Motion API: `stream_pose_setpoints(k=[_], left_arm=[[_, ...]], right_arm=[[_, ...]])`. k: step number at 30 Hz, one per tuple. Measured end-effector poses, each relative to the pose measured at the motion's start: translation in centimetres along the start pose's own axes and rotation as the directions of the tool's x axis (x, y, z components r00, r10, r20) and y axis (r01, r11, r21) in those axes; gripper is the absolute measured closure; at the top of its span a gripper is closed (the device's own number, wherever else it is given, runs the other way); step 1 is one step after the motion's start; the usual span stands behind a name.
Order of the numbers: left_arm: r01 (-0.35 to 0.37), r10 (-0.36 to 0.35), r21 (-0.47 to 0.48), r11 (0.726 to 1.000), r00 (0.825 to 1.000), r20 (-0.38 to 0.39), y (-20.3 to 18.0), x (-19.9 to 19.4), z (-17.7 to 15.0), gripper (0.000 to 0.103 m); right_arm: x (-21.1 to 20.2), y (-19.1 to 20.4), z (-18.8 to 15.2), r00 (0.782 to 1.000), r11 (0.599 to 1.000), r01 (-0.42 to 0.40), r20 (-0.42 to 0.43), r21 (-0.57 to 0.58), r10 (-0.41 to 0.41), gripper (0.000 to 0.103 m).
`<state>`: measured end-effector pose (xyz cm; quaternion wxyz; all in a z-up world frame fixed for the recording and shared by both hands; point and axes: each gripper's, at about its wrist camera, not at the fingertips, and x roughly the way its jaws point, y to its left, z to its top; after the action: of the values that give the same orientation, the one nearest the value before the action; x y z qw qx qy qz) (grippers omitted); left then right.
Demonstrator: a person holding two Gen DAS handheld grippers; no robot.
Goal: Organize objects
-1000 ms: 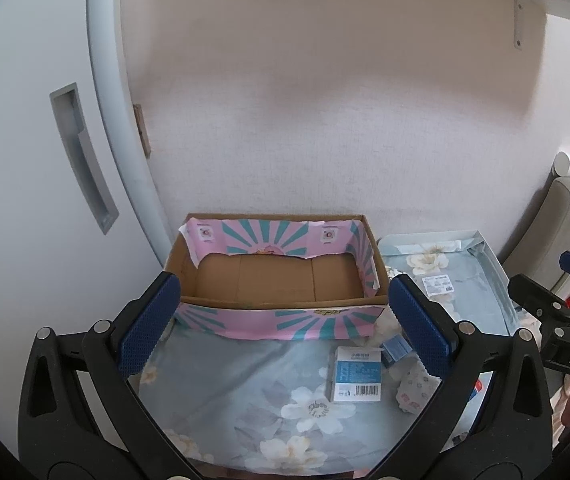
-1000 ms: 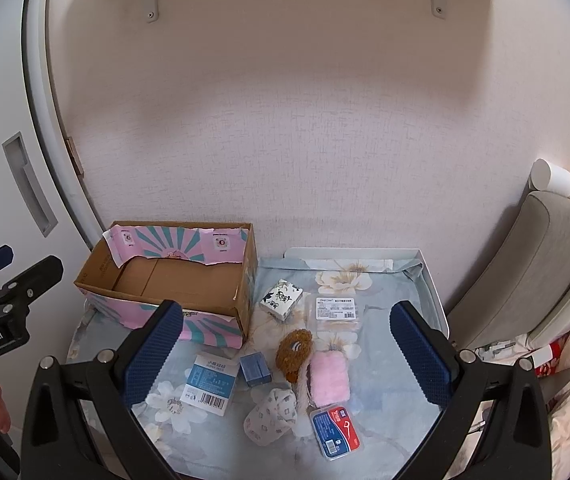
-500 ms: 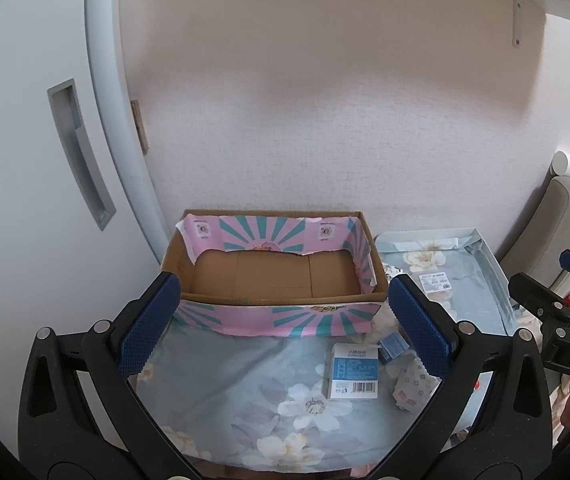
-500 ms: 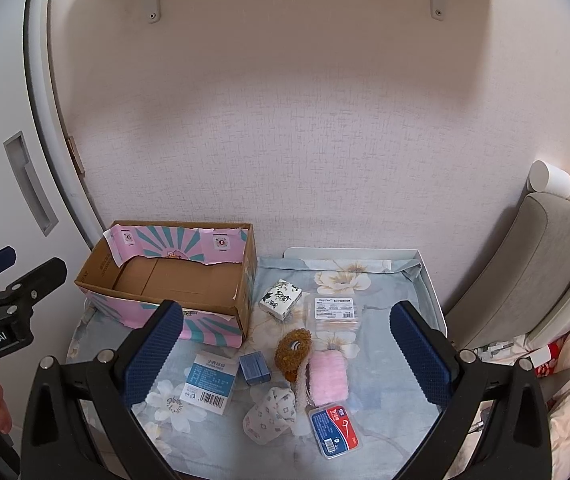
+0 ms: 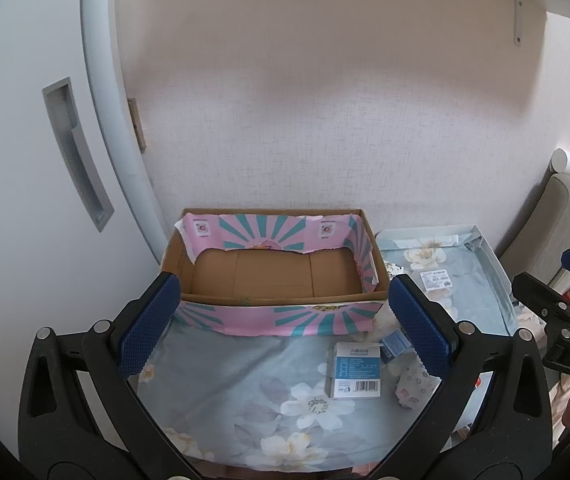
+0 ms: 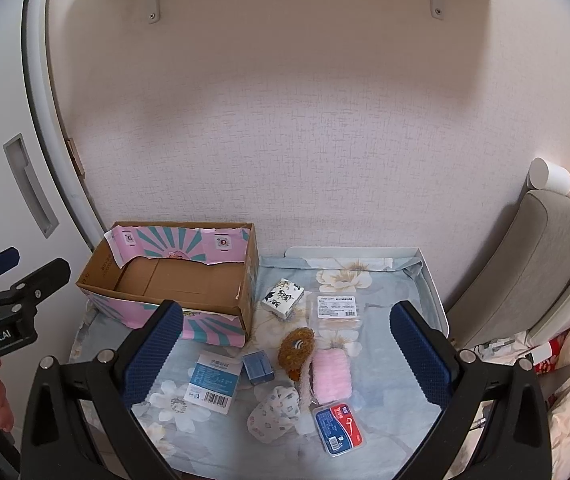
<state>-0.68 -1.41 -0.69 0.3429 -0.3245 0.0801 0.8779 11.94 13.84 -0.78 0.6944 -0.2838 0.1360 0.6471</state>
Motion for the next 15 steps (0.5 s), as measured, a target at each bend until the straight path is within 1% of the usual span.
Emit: stream_pose_setpoints(k=[3, 6, 10, 15], left_arm=[[0.014, -0.014, 0.011, 1.000, 1.000, -0.010, 0.2, 0.2, 0.1, 0.000], [0.044, -0.043, 0.027, 0.999, 0.999, -0.024, 0.4, 0.5, 0.1, 0.000], [0.086, -0.084, 0.045, 0.995, 0.995, -0.047, 0.3, 1.3, -0.2, 0.000], [0.126, -0.118, 0.060, 0.990, 0.986, -0.116, -0.5, 2.7, -1.3, 0.000]], right_arm=[[0.0, 0.1, 0.1, 1.000, 1.000, 0.004, 0.000, 0.002, -0.004, 0.000], [-0.5, 0.1, 0.4, 1.000, 1.000, -0.007, 0.008, 0.004, 0.007, 0.000], [-0.6, -1.2, 0.7, 0.999, 0.999, -0.050, -0.010, -0.005, 0.050, 0.000], [0.1, -3.0, 1.2, 0.998, 0.997, -0.057, -0.037, -0.061, 0.055, 0.000]])
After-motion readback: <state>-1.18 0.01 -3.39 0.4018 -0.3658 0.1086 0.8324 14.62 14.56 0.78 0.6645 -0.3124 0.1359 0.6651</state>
